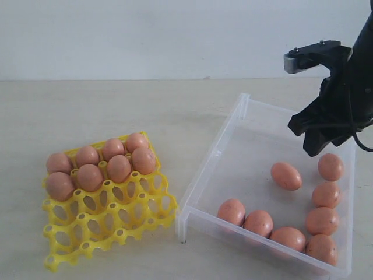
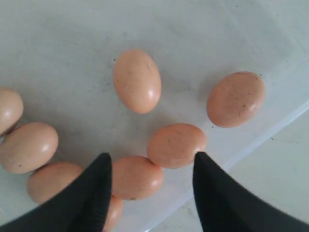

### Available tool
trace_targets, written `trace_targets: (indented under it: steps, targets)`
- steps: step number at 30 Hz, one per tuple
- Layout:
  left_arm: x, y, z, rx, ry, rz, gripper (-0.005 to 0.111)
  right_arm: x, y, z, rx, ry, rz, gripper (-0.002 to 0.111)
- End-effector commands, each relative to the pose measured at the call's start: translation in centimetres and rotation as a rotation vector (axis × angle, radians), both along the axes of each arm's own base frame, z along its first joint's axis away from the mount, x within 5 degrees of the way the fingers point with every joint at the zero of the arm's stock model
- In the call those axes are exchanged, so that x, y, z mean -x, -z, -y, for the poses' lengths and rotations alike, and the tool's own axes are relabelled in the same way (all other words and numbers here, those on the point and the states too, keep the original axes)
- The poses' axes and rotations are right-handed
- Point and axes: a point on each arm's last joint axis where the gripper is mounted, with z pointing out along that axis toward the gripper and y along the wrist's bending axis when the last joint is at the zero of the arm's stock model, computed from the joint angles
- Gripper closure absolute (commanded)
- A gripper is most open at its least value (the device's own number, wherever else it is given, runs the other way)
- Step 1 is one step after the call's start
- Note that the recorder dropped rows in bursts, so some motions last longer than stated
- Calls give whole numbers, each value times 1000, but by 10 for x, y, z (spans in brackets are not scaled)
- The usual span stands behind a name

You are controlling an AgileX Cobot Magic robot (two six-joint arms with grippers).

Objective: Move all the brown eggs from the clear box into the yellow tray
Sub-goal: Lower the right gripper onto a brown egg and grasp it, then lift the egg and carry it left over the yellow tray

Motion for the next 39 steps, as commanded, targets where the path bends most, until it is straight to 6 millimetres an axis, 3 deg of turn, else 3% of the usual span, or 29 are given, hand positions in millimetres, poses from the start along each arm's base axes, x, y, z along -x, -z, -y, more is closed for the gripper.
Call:
trace_targets:
  steps: [1,4,6,9,12,18,24,28,30,34,39]
  targets:
    - [0,0,0,-2,-3,5,103,-2,-1,-3,-63,9,23,58]
    - [0,0,0,-2,-3,5,103,-7,1,-4,-78,14,52,58]
    - [0,0,0,-2,-3,5,103,-12,14,-5,-74,16,14,58]
    - [0,0,0,-2,-3,5,103,-26,55,-6,-67,22,-94,58]
    - [0,1,0,-2,-3,3,103,-36,78,-7,-60,17,-101,58]
    - [0,1,0,-2,-3,3,103,-53,90,-7,-63,16,34,58]
    - [0,1,0,-2,-3,3,103,-55,113,-7,-56,14,-26,58]
    - [0,1,0,-2,-3,3,103,-55,115,-7,-55,14,-35,58]
    - [0,1,0,-2,-3,3,103,-54,115,-7,-56,22,-41,63]
    - [0,1,0,-2,-3,3,103,-51,115,-8,-57,23,-72,109]
    - [0,1,0,-2,-3,3,103,-51,113,-8,-66,69,-74,108]
